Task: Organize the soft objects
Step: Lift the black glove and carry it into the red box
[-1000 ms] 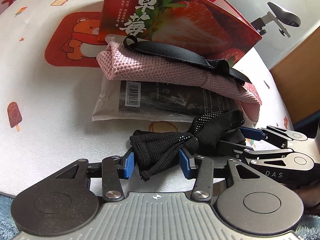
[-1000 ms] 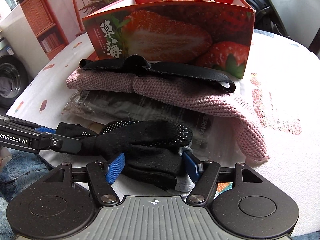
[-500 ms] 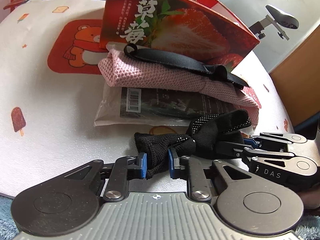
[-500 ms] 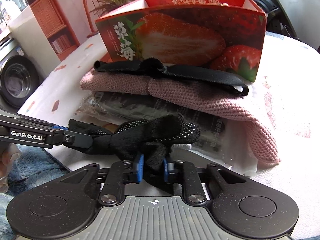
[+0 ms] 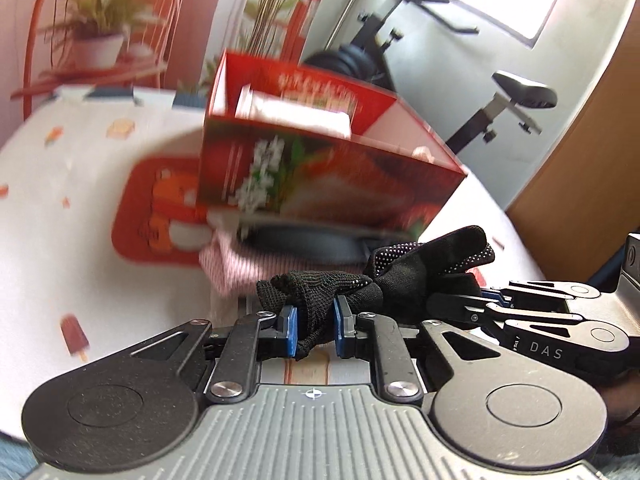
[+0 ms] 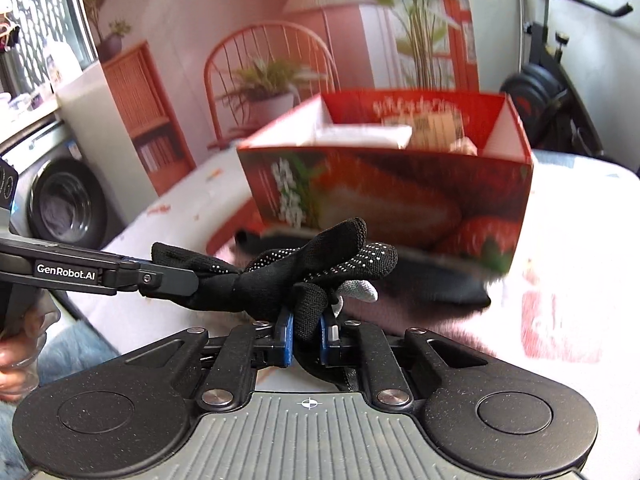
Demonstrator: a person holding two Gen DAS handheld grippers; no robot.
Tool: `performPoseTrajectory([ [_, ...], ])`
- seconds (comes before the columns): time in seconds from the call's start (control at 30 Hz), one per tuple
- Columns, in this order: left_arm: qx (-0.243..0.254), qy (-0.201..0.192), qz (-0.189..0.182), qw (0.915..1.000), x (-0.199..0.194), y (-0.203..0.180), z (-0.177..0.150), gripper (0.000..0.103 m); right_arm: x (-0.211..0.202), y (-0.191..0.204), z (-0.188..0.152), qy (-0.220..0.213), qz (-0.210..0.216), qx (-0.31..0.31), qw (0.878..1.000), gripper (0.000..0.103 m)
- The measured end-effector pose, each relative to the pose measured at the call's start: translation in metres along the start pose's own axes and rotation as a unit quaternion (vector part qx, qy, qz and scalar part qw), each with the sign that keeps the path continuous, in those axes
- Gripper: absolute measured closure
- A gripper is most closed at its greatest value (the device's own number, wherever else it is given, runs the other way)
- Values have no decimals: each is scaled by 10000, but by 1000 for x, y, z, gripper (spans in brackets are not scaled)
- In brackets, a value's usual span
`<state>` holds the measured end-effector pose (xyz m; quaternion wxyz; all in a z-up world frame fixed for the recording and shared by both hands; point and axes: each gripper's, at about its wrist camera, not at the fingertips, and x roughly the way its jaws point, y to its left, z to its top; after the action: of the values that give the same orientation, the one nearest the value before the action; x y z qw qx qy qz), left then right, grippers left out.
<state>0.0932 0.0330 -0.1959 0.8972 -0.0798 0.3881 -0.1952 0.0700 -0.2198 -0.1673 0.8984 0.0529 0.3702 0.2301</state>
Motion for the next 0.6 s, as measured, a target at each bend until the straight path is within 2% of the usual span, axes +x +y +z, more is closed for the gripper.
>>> performPoseTrajectory([
  [0.4,202,-405,28,9990,-4,-10,37,85,-9,-6,39,-410,-47,-154,9990,92],
  [0.6,381,-630,45,9973,1,-17,75,85,-3,-19,73,-563,-63,-98,9983,92],
])
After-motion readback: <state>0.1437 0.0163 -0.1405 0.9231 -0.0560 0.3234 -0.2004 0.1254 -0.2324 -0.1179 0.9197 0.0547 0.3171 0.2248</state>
